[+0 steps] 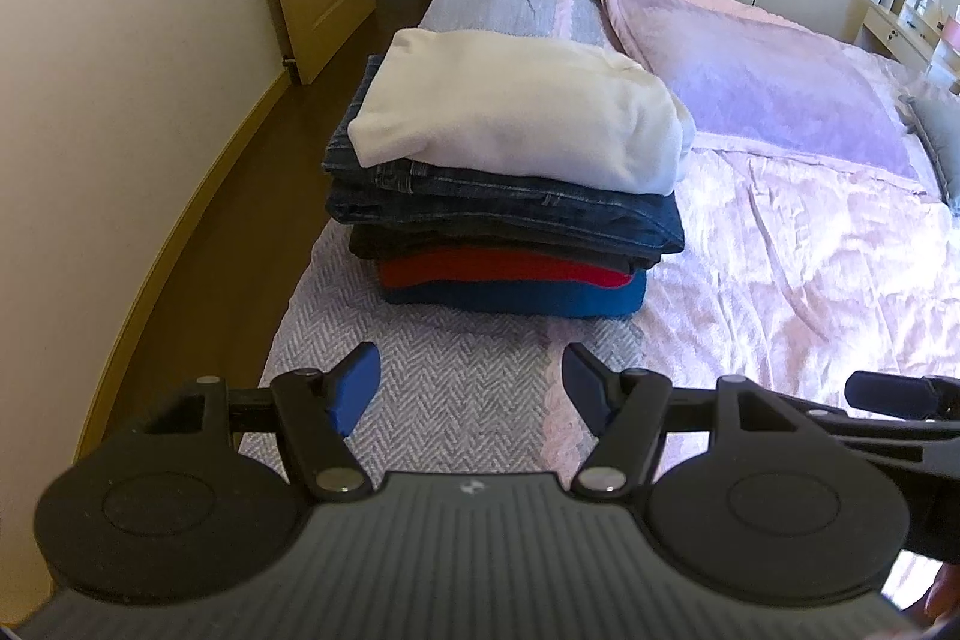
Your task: Fold clothes
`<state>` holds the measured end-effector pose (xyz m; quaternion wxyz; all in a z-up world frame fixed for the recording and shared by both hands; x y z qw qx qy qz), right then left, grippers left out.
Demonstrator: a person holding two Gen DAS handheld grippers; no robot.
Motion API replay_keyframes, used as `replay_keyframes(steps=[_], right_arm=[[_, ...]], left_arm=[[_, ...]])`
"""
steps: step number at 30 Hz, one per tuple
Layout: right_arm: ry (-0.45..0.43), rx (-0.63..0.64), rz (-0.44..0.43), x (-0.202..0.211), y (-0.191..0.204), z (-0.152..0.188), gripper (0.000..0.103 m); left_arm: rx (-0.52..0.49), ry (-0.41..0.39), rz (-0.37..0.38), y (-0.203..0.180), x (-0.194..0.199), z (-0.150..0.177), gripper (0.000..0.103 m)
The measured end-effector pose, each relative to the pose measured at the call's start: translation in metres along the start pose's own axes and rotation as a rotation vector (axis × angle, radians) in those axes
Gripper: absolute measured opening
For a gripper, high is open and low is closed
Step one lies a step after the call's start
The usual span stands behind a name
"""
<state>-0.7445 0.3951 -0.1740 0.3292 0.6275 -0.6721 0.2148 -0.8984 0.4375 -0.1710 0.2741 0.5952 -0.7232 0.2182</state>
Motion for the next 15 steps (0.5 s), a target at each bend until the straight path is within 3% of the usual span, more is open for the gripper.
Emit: replay_keyframes(steps=[15], right_arm=[[0.021,-0.004,0.005,-0.019,0.007,-0.004,0.068]], left_arm=[[-0.023,0.008,0.000,0.009,-0.022,-0.008,0.064]])
Point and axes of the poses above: each gripper's, at about its wrist camera, not at the fingertips, and x roughly against the way its jaws point, y to its left, z to its underside, the point moved 6 cm from there along -x, roughly the way its jaws point, and after that the axes turned 14 degrees about -y, right-handed, at the moved point
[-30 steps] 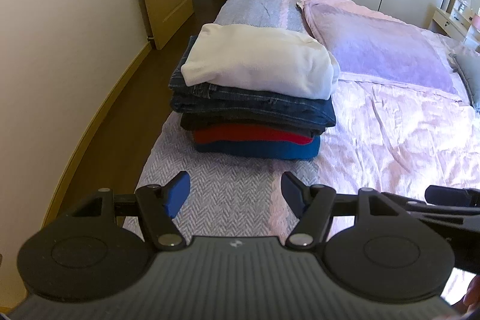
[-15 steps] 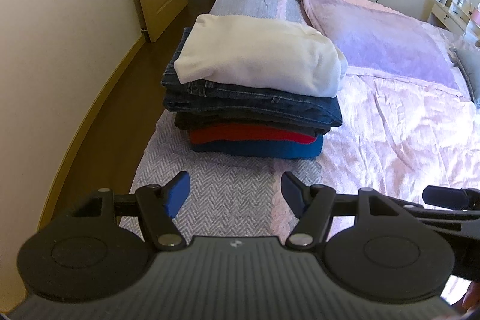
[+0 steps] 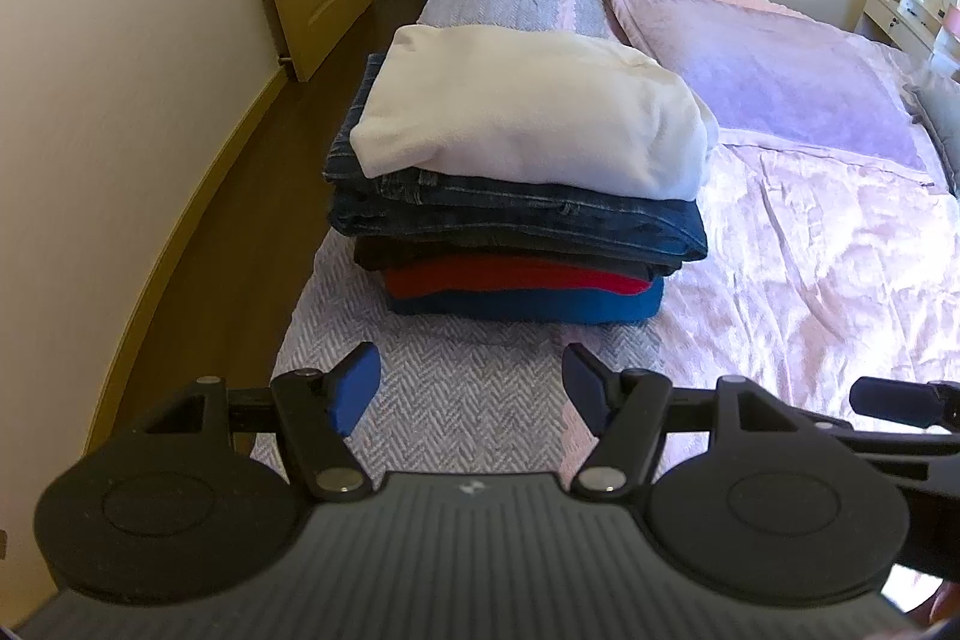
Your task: Fold clothes
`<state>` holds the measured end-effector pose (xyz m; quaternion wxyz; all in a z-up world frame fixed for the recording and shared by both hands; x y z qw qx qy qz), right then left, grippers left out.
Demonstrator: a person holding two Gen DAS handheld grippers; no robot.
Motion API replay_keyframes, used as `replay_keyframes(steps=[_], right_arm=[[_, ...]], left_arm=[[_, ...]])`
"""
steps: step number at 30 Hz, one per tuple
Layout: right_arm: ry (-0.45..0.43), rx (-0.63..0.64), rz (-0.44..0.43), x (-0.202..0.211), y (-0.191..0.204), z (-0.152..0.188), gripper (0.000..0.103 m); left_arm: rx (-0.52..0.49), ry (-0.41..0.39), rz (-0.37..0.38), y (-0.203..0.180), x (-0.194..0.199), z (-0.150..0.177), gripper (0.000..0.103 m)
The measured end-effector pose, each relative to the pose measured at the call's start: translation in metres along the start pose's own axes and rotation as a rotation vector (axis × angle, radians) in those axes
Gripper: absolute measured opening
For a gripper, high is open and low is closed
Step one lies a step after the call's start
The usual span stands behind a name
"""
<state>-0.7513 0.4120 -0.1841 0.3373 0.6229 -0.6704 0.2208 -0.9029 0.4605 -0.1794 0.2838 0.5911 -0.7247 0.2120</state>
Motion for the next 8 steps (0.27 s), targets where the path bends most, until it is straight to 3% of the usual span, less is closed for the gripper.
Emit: replay_keyframes(steps=[8], right_arm=[[-0.004,0.001,0.007,-0.0013,0.0020,-0.0016,0.068]], left_arm=[[-0.007,-0.020,-0.017,0.0049,-0.0014,-0.0027,0.064]])
Point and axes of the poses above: each gripper's, at about its wrist camera, not at the fingertips, and x roughly against the way its jaws point, y to its left, z to its underside, the point moved 6 cm from there along -x, roughly the way its jaws point, and after that the axes turned 14 degrees about -y, right-handed, at the moved point
